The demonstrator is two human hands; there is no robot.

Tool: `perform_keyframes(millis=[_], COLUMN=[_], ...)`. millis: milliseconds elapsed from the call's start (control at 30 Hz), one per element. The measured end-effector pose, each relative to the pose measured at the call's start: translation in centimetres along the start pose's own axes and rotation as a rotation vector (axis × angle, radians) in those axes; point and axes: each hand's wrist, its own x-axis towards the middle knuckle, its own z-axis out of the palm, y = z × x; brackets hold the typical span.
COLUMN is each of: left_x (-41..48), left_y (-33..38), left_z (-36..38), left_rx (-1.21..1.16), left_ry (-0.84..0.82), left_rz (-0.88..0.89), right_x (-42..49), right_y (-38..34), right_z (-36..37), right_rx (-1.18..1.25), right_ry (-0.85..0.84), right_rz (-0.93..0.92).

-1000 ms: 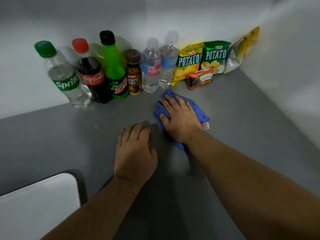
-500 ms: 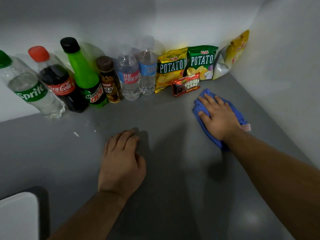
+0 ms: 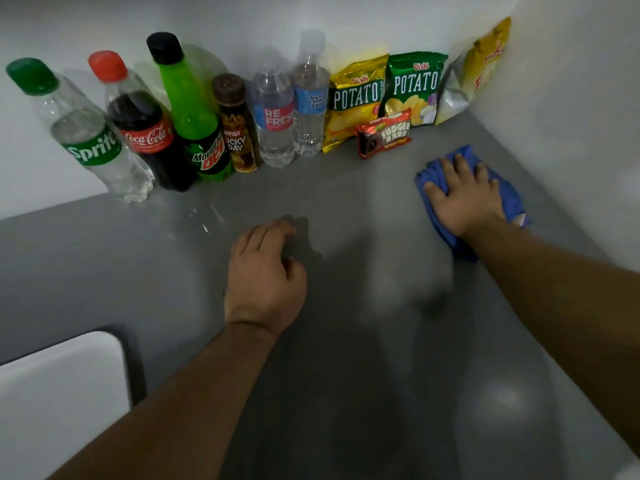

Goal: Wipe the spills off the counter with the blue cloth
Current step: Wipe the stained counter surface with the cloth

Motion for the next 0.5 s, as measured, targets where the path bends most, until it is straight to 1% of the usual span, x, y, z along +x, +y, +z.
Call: perform_keyframes(millis=[67,133,200,300,367,433,500], left_x=[-0.2,-0.6,-1.1,-2.4,-3.6,-5.1,-6.6], left_y=[0.1,0.2,-0.1,-1.3,-1.8,-1.9,-1.7], left_z=[-0.5,-1.3,-2.3,-3.9,-4.8,-5.4,-5.7], left_rx=[-0.127,-0.261,-0.336,-0.323,-0.293,-0.285,-0.284], left_ry=[0.020,0.054,0.096,0.165,0.177,0.174,0.163], left_rz=[-0.013,-0.065,-0.124,-0.158,-0.186,-0.232,-0.242], right_x=[-3.2,-6.9,-10.9,-17.0,-20.3,-21.9,-21.9], right_y=[-3.4,-7.1,-10.9,-16.2,-18.5,-19.0,-18.2], right_z=[0.9,1.7,2.5,4.1,5.1,5.6,5.1], right_rx=[-0.013,-0.004,0.006,0.024,0.034,0.041,0.039], right_ry=[-0.010,-0.017,-0.027,-0.048,-0.047,-0.049,-0.062], right_rz=[-0.079,-0.158,-0.240,-0.358,-0.447,-0.495,-0.518])
